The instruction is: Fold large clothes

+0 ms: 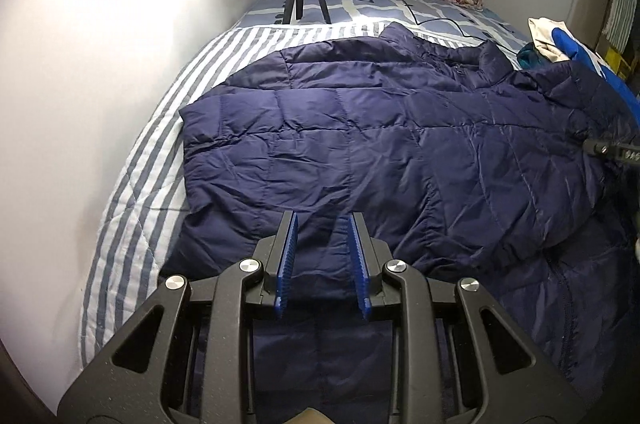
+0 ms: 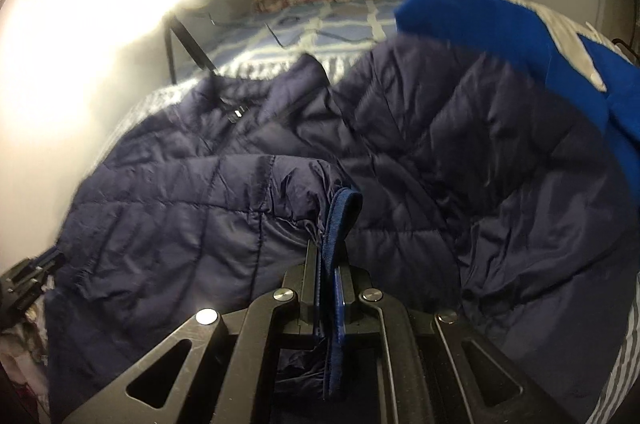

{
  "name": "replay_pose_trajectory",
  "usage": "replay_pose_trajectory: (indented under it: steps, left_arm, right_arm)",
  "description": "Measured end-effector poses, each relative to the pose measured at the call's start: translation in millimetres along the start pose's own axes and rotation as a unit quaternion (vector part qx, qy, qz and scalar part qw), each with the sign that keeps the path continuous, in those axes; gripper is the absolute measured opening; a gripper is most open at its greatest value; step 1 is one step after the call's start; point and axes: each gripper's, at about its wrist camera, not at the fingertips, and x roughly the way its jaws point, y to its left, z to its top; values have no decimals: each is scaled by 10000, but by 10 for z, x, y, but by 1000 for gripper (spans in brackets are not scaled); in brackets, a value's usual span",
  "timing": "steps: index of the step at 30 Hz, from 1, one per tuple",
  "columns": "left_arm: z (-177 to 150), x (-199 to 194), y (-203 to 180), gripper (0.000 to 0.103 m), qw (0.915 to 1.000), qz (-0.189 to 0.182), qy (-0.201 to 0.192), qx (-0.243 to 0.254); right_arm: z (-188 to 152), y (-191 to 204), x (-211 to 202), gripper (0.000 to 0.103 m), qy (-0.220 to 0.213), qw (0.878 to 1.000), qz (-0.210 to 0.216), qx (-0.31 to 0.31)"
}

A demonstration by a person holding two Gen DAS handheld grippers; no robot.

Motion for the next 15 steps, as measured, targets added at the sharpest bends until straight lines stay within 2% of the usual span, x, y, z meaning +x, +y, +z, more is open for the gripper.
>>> replay_pose_trajectory:
  steps: [2,4,6,7,12,15]
  left_arm:
    - [-13,-42,-25,25,10000,16,-45,35]
    - [-26,-125,-56,25,9999,22,-87,88]
    - [-40,-234,-79,25,9999,-17,-118,123]
    - [-44,-311,-101,25,9998,-34,-144,162]
    - [-75,-813,-238,25,9988,-125,-384,271]
    - [-114,-1115,-350,25,9980,-237,-506,304]
  right_arm:
    - [-31,-14,90,4,124,9999,-99,2]
    - [-36,-37,157,11,208,9996,-173,-2]
    - [-37,-63,140,26,220,9996,-168,38]
    - [-35,-70,84,30,159,9997,-154,61]
    - [-57,-109,-540,45,-288,9994,133,135]
    - [-146,-119,-999,49,-517,9984,209,101]
